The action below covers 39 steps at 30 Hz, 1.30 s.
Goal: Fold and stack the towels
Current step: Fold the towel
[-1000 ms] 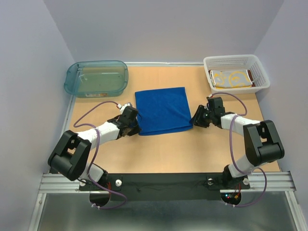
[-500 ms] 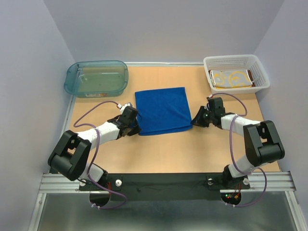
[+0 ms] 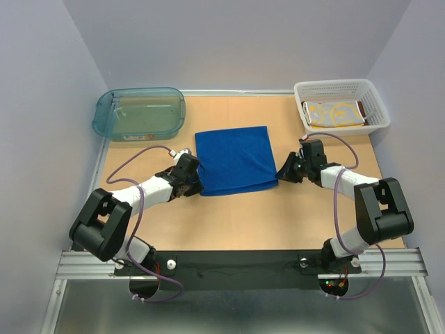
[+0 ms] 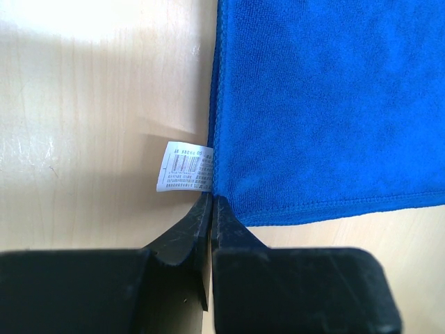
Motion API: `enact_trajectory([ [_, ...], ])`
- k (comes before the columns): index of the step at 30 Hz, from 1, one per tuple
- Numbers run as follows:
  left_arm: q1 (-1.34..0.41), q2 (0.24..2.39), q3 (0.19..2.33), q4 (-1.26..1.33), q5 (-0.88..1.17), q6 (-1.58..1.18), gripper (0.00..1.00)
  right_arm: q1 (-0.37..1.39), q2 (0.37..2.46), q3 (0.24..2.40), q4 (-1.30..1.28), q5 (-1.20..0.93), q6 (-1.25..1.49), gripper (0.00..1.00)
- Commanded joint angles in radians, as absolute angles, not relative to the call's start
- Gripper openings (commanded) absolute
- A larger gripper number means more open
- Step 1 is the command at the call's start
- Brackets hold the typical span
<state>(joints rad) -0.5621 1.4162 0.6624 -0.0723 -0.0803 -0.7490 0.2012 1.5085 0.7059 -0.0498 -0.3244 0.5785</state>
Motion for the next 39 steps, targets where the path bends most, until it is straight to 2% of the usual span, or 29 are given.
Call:
enact_trajectory([
  [1,-0.568,1.396,0.686,-0.095,-0.1,-0.73,0.1,0.192,1.485,0.744,-0.054,-0.345,0.555,0.23],
  [13,-0.566,1.396,0.686,-0.095,-0.097,-0.726,0.1,0.192,1.532,0.761,-0.055,-0.379,0.548,0.23],
  [17,-0.566,1.397,0.689,-0.095,-0.098,-0.721,0.09,0.192,1.554,0.772,-0.055,-0.374,0.543,0.15],
  [20,-0.565,1.397,0.701,-0.1,-0.104,-0.718,0.03,0.192,1.546,0.784,-0.057,-0.371,0.541,0.01],
  [21,-0.565,1.397,0.706,-0.109,-0.109,-0.713,0.0,0.192,1.539,0.794,-0.06,-0.367,0.54,0.01],
  [32,-0.52,1.344,0.903,-0.267,-0.135,-0.657,0.0,0.192,1.387,0.928,-0.202,-0.275,0.512,0.01],
  [39,-0.52,1.308,0.75,-0.195,-0.017,-0.696,0.0,0.192,1.293,0.77,-0.218,-0.339,0.554,0.01],
])
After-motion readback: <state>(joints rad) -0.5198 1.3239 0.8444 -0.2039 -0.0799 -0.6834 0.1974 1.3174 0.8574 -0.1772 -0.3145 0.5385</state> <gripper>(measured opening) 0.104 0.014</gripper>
